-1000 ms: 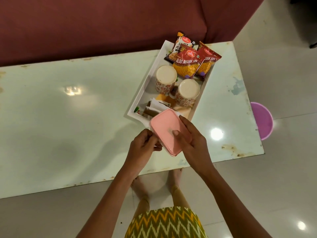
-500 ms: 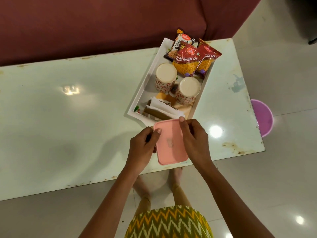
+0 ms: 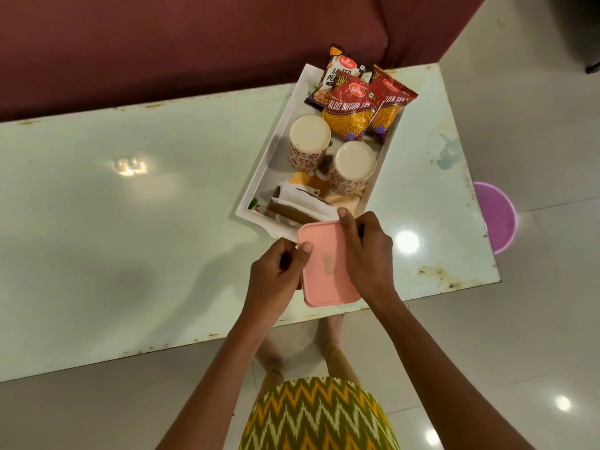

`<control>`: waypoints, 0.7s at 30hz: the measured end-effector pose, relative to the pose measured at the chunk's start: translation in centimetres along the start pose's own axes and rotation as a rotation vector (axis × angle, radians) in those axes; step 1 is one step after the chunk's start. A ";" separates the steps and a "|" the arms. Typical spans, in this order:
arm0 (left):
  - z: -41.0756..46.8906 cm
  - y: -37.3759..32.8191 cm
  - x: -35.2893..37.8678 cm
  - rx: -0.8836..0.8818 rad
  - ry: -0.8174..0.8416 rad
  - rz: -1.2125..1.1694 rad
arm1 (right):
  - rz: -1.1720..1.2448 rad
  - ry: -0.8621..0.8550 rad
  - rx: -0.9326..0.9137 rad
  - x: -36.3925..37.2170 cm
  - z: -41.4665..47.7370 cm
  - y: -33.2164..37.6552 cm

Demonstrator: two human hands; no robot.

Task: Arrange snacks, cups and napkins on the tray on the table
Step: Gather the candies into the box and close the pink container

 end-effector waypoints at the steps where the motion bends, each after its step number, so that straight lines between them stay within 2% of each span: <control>1: -0.1 0.1 0.1 -0.024 0.021 -0.009 | 0.024 -0.017 0.009 -0.2 0.2 -0.1; 5: -1.3 0.6 0.6 -0.119 0.129 -0.071 | 0.091 -0.070 0.073 -0.9 0.8 0.1; 7: -1.4 1.0 0.8 -0.149 0.086 -0.119 | 0.122 -0.057 0.099 -0.9 0.7 0.2; 12: -0.4 0.7 0.9 -0.200 -0.020 -0.261 | 0.001 -0.004 0.039 -0.2 -1.4 -1.0; 15: 0.0 0.4 0.9 -0.191 -0.021 -0.237 | -0.008 0.004 0.027 0.1 -2.2 -1.8; 21: 0.5 0.3 1.6 -0.214 -0.011 -0.134 | 0.149 0.040 0.052 0.1 -1.7 -2.4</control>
Point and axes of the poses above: each hand's wrist, its own z-axis towards the middle knuckle, its own x-axis out of the palm, y = z × x, the point moved 1 cm from there along z, towards the middle knuckle, and after that the axes turned 8 degrees about x, right-handed, at the moved point
